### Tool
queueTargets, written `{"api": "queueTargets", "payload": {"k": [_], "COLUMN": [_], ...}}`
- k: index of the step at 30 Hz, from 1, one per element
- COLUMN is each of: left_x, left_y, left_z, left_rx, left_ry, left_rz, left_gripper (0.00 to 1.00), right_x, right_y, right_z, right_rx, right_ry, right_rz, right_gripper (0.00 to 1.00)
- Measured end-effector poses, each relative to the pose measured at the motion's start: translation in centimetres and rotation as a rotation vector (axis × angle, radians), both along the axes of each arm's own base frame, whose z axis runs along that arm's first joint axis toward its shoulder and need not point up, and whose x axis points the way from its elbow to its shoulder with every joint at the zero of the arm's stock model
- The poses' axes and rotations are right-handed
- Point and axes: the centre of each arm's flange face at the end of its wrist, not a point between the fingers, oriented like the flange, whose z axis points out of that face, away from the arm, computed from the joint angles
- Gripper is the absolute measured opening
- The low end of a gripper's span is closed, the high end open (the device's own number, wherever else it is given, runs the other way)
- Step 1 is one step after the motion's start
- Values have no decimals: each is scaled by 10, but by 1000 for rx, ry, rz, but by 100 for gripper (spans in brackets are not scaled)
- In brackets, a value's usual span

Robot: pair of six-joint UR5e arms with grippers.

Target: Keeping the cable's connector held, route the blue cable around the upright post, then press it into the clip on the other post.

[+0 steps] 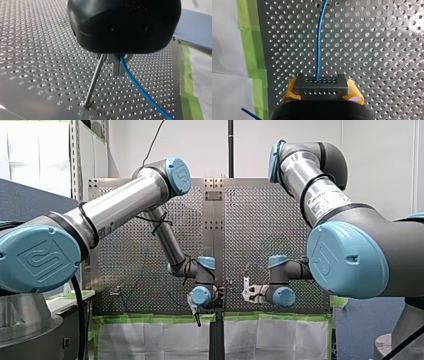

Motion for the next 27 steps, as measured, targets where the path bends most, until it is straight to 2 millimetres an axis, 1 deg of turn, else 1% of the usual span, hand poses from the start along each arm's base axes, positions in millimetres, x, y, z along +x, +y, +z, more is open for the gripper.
{"api": "queueTargets", "payload": {"k": [5, 13, 19, 27], "left_x": [-1, -3, -6, -13], "left_y": [-1, -2, -5, -14], "left_z": [0, 0, 0, 1], "left_rx": [23, 71, 89, 102], "left_ry": [-6, -21, -28, -37], "left_rz": [-10, -13, -19, -36], "left_gripper": [0, 0, 0, 0], "right_x": [4, 7, 6, 1], "right_y": [-7, -9, -11, -24], "right_z": [3, 5, 6, 10], "right_rx": [13, 35, 43, 46], "right_ry": [8, 11, 11, -9], "right_rz": [16, 29, 26, 4], "right_gripper": [0, 0, 0, 0]}}
